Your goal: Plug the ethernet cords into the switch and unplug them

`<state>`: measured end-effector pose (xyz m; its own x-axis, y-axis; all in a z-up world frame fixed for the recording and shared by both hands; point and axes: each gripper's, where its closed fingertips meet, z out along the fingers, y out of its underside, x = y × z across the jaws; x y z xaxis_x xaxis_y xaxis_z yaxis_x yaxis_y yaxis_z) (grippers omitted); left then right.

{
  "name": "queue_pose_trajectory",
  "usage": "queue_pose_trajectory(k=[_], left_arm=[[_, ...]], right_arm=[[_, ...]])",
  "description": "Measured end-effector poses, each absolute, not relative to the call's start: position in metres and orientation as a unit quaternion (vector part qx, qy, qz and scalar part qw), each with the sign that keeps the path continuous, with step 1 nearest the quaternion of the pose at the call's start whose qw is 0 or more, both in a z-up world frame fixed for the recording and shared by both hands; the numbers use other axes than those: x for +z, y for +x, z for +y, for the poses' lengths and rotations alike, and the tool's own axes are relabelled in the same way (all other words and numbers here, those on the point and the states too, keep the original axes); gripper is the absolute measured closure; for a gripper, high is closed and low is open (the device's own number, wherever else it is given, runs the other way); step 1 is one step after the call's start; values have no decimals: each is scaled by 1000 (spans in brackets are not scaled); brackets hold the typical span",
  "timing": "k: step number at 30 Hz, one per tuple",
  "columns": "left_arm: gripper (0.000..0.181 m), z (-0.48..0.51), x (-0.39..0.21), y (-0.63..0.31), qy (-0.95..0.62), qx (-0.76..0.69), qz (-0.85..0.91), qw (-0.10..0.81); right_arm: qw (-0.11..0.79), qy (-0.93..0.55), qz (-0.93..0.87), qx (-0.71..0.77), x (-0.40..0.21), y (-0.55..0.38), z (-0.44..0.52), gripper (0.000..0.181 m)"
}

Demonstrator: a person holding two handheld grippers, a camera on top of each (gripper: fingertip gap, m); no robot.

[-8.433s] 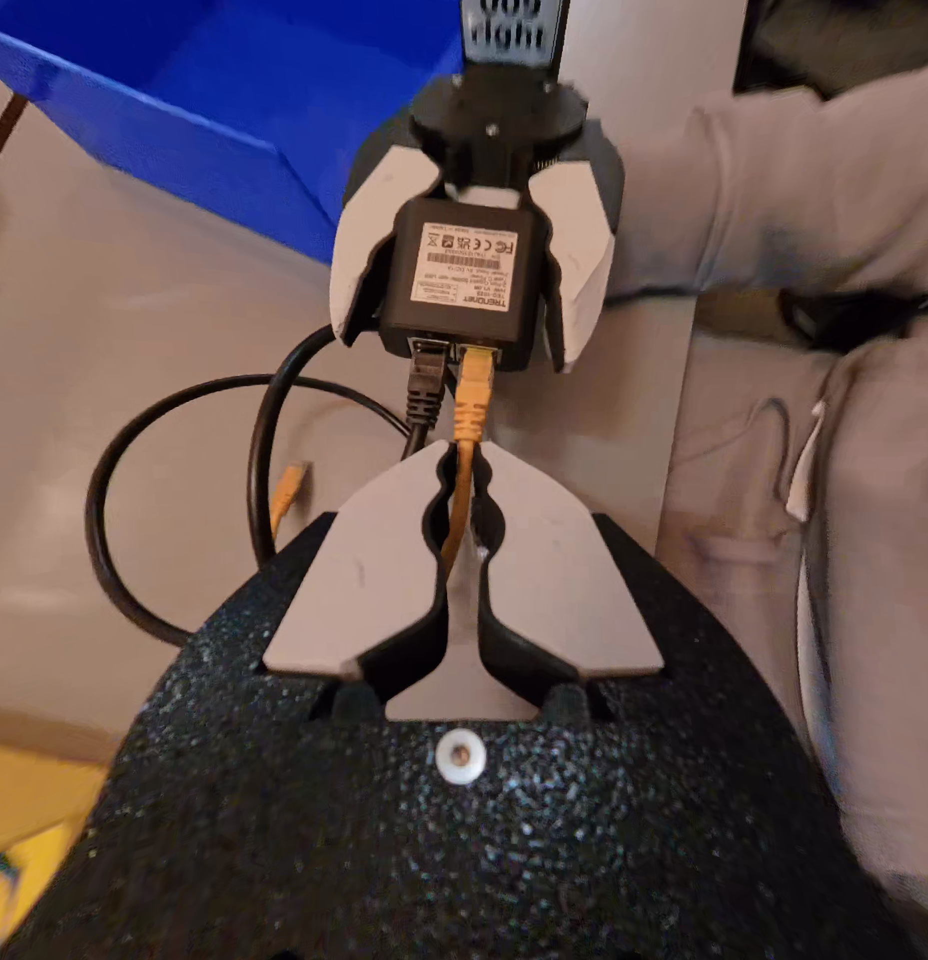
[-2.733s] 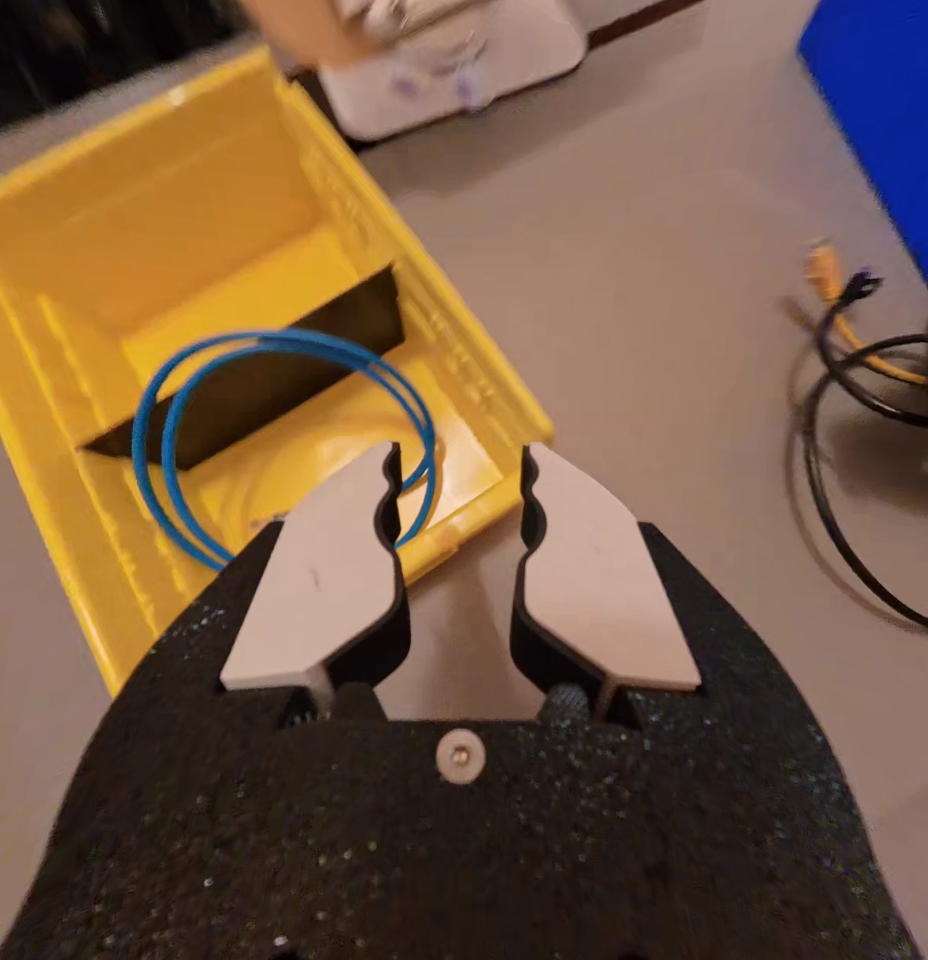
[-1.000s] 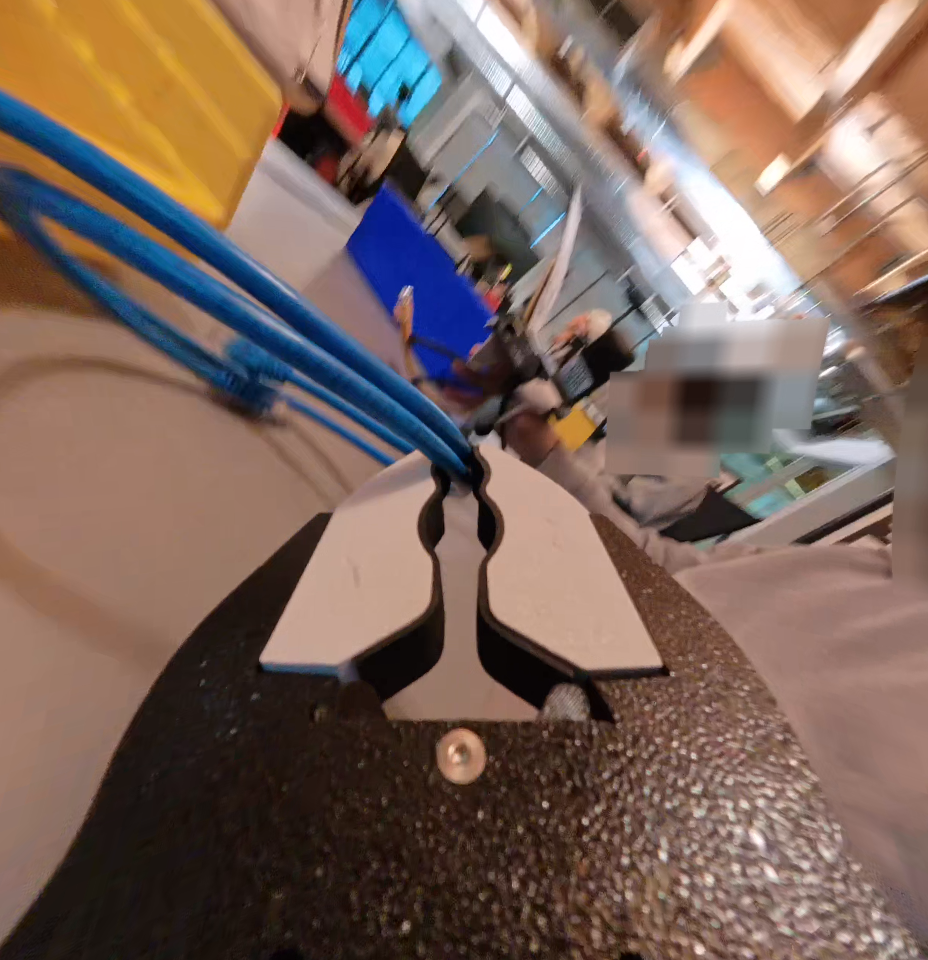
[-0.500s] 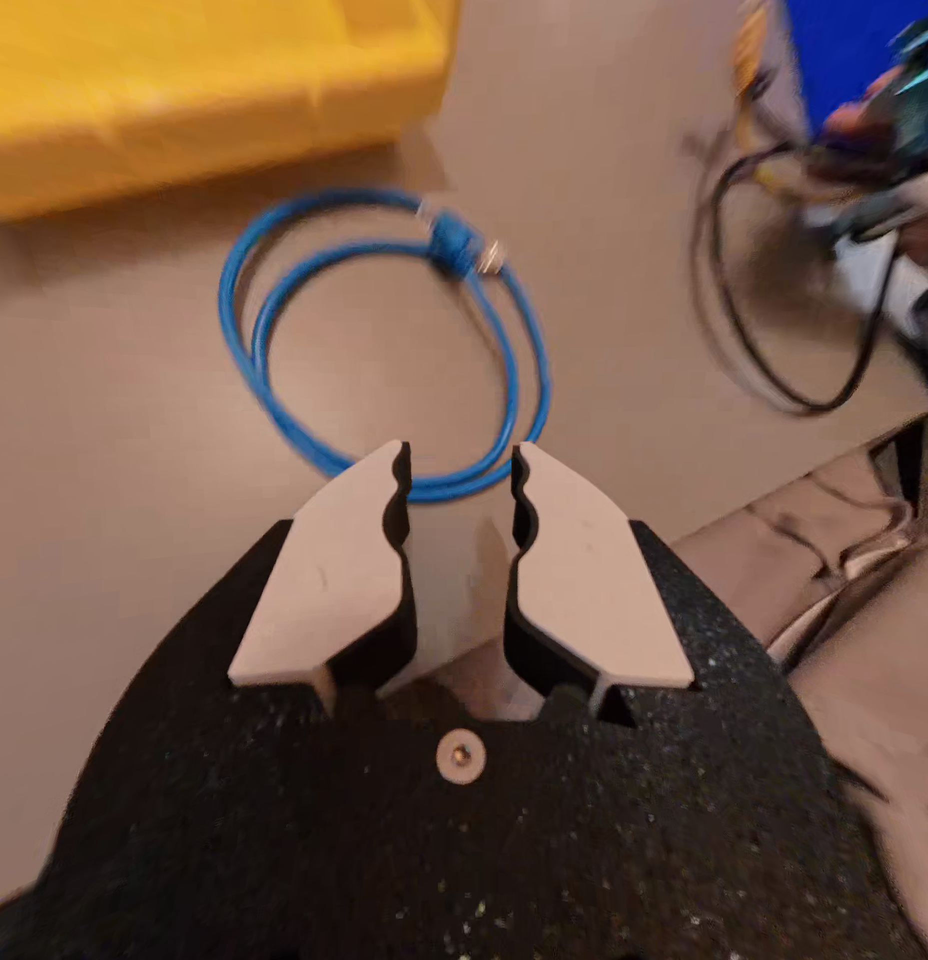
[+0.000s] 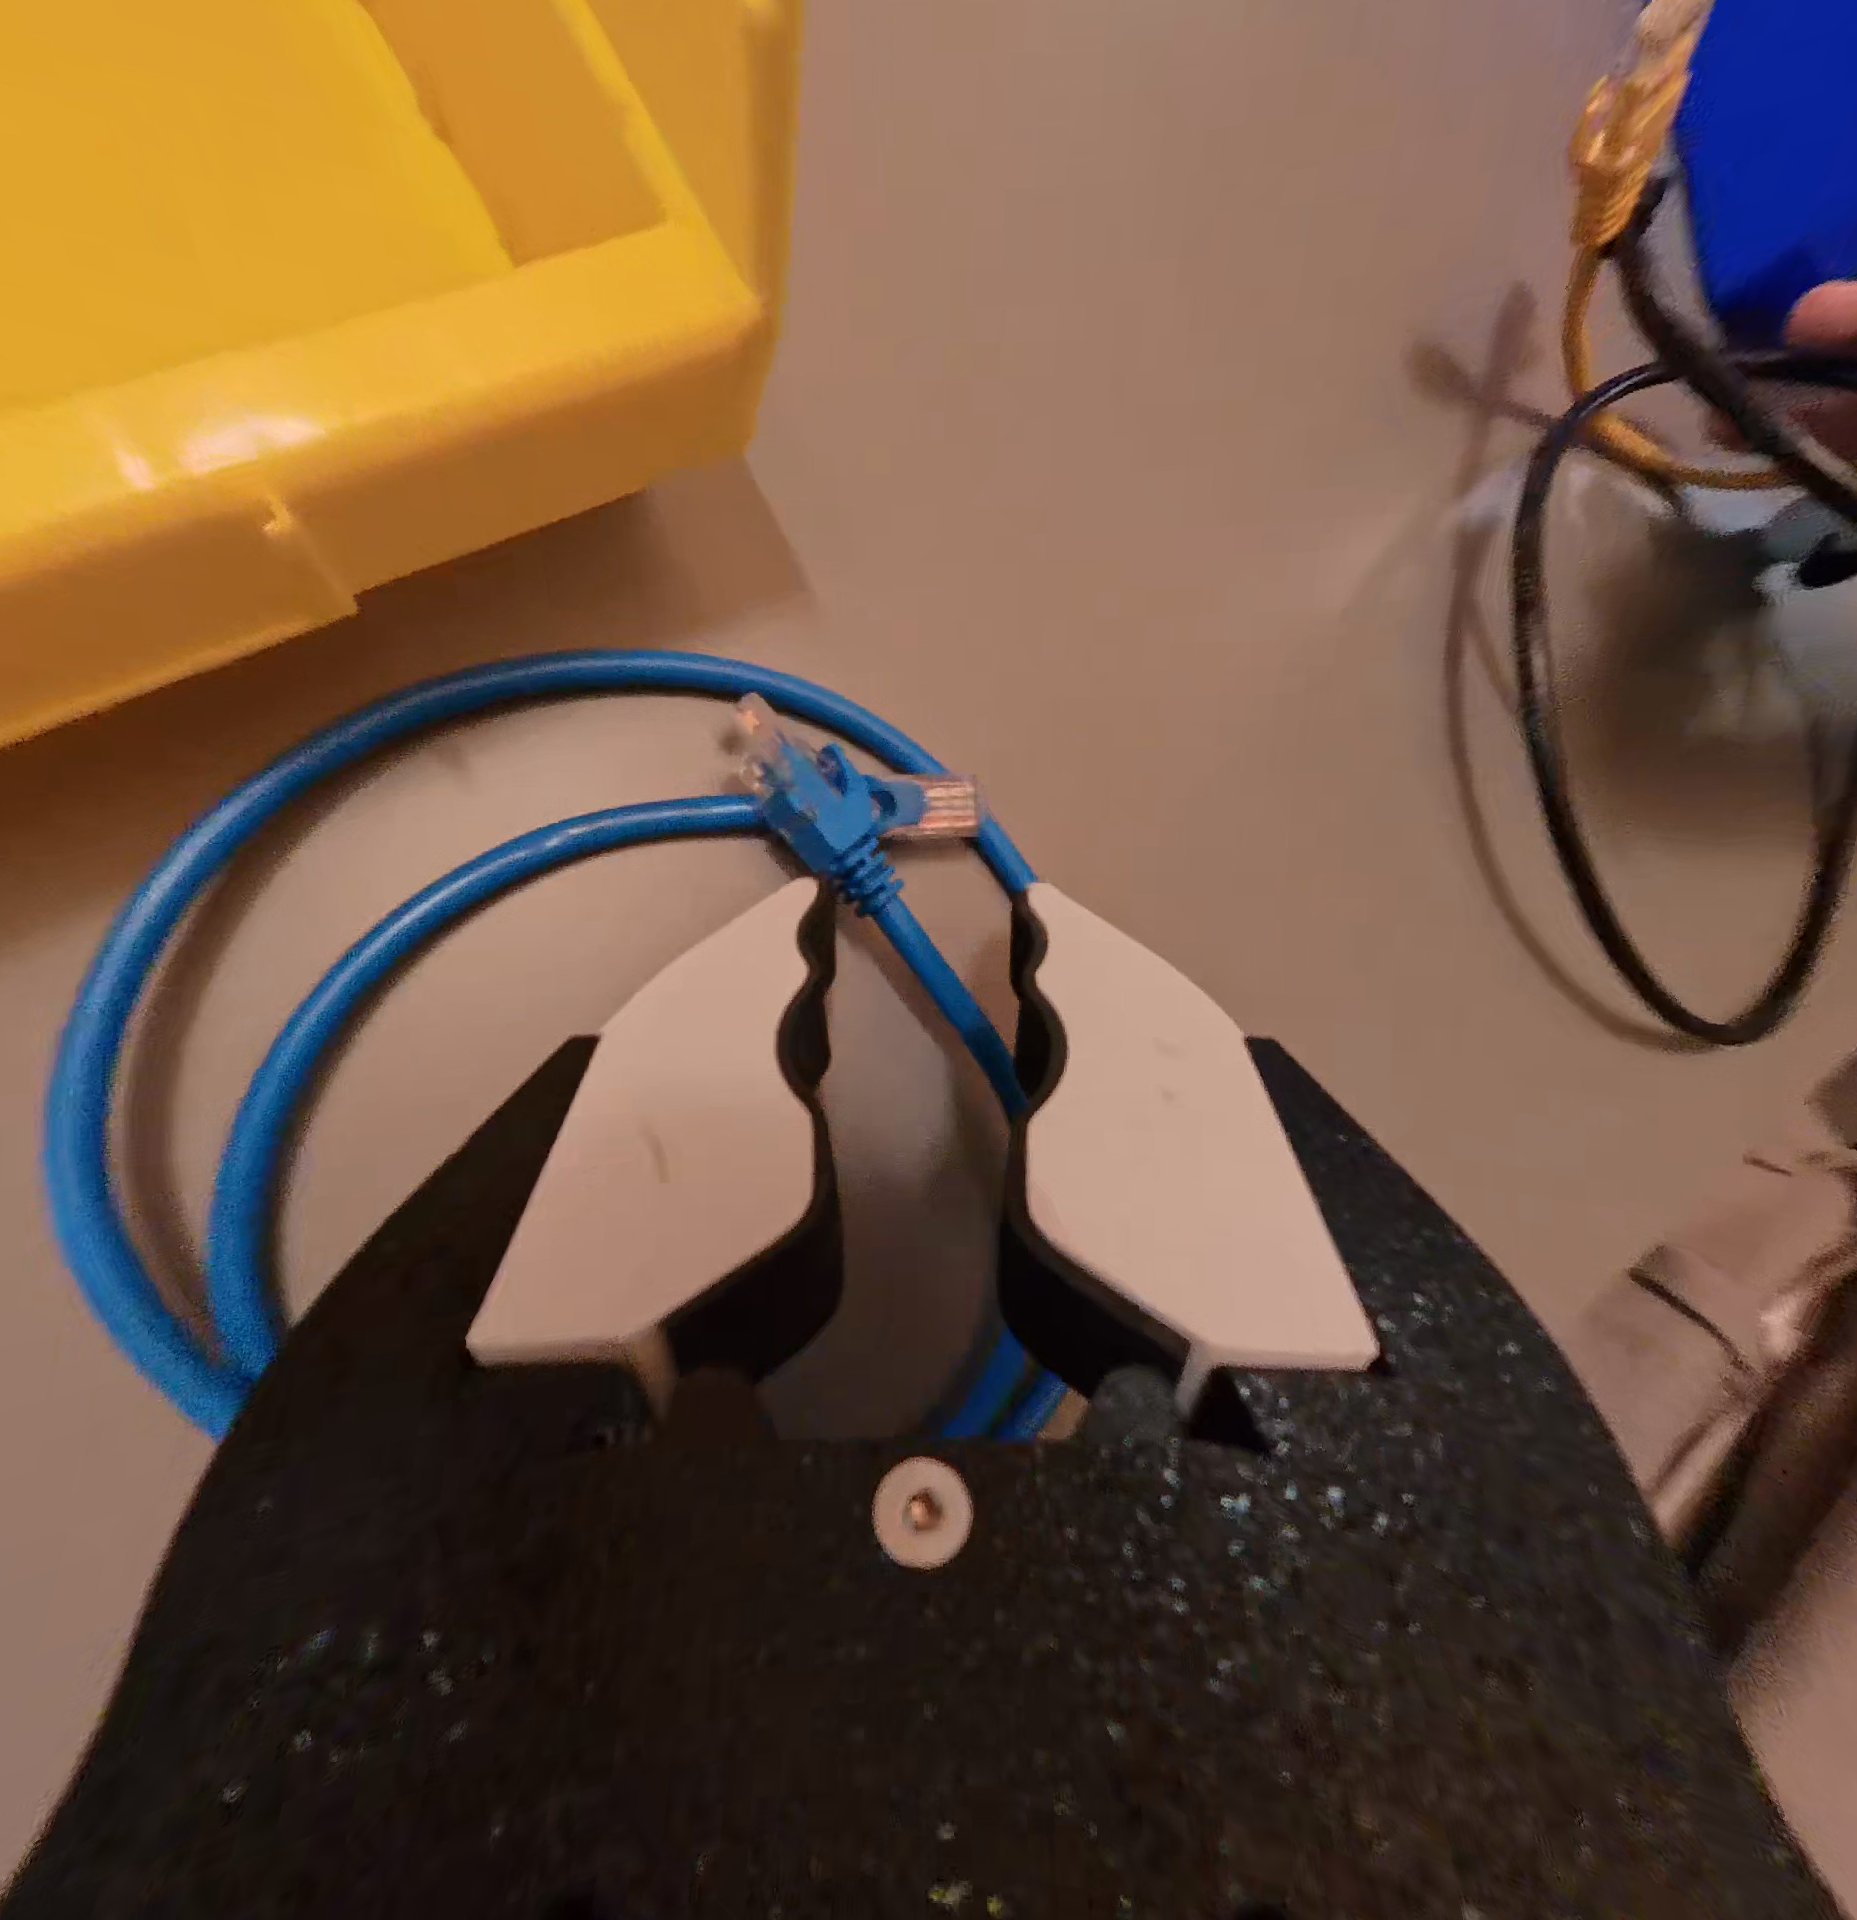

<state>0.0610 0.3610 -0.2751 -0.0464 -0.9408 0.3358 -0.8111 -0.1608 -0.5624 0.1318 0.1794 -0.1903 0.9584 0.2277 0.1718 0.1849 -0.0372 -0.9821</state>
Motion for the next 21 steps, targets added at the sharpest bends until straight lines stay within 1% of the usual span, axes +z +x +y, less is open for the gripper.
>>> queue_pose_trajectory(k=[1, 5, 8, 9, 11, 15, 18, 21], left_arm=[[150, 357, -275, 61, -686, -353, 632, 73], [155, 342, -270, 59, -686, -448, 571, -49], [153, 334, -264, 55, -680, -499, 520, -130], [156, 334, -266, 54, -683, -501, 512, -141], [157, 335, -267, 55, -694, -504, 491, -155], [160, 335, -268, 61, -705, -494, 486, -150], [166, 331, -264, 63, -695, -513, 479, -155], [167, 333, -259, 67, -691, -552, 433, -176]], right_arm=[[680, -719, -143, 17, -190, 132, 179, 119], [682, -716, -146, 20, -189, 131, 178, 119], [681, -717, -148, 20, -189, 130, 178, 119], [681, -717, -149, 20, -190, 130, 178, 119], [680, -718, -148, 20, -190, 130, 178, 119], [678, -719, -148, 20, -191, 130, 179, 119], [677, -720, -153, 16, -191, 128, 179, 120], [673, -722, -159, 13, -193, 127, 179, 119]])
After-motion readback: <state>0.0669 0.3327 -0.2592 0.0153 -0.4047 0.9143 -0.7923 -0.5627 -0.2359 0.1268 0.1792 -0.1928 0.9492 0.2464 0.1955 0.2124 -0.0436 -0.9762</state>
